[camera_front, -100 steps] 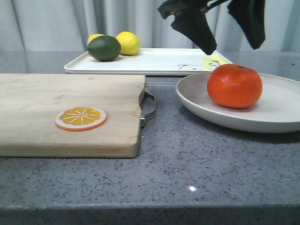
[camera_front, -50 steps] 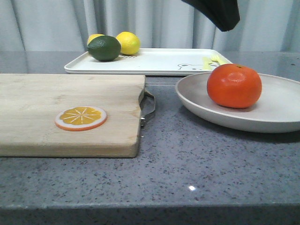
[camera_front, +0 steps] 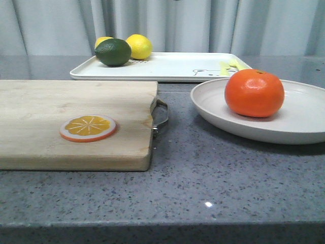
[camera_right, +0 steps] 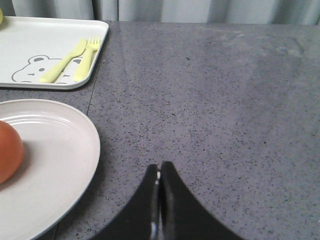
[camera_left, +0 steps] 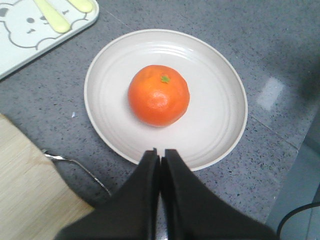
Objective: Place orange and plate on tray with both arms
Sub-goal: 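Open the left gripper and raise it away from the orange, then move the right gripper down to the plate rim farthest from the board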
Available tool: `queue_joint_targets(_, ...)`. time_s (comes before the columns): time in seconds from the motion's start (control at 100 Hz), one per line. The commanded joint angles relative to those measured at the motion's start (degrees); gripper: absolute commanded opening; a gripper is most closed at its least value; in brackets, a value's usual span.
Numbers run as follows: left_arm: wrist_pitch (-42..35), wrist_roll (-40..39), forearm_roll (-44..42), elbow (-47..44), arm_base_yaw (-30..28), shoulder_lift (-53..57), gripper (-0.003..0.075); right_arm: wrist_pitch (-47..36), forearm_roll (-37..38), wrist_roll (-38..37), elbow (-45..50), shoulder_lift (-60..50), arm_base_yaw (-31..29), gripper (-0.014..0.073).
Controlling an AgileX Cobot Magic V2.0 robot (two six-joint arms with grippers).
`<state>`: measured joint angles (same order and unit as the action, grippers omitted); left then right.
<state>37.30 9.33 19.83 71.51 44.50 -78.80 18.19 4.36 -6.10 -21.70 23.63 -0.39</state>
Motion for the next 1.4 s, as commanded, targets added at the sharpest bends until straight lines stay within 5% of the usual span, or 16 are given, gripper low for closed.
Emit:
queue_joint_targets(0.0,-8.0,0.2,-0.3,-4.3,0.0,7.2,-0.002,-2.2,0.3,0.1,-2.8,0.8,-0.1,-0.0056)
queue_joint_targets(0.29,-20.8,0.2,-0.9,-23.2,0.0,25.0,-0.002,5.2,0.3,0.2,-5.7,2.0,-0.1,-0.0056)
queue_joint_targets(0.82,-21.6,0.2,-1.6,-40.7,0.0,50.0,-0.002,12.8,-0.2,0.8,-10.6,10.3,3.8,-0.0051)
queue_joint_targets(1.21,-20.5,0.2,-4.5,-41.3,0.0,51.6,-0.002,22.9,-1.8,1.7,-26.2,28.7,7.2,0.0346)
queue_joint_targets(1.39,-20.5,0.2,-4.5,-41.3,0.0,51.6,-0.002,27.3,-4.8,1.7,-33.0,37.4,8.5,0.0384)
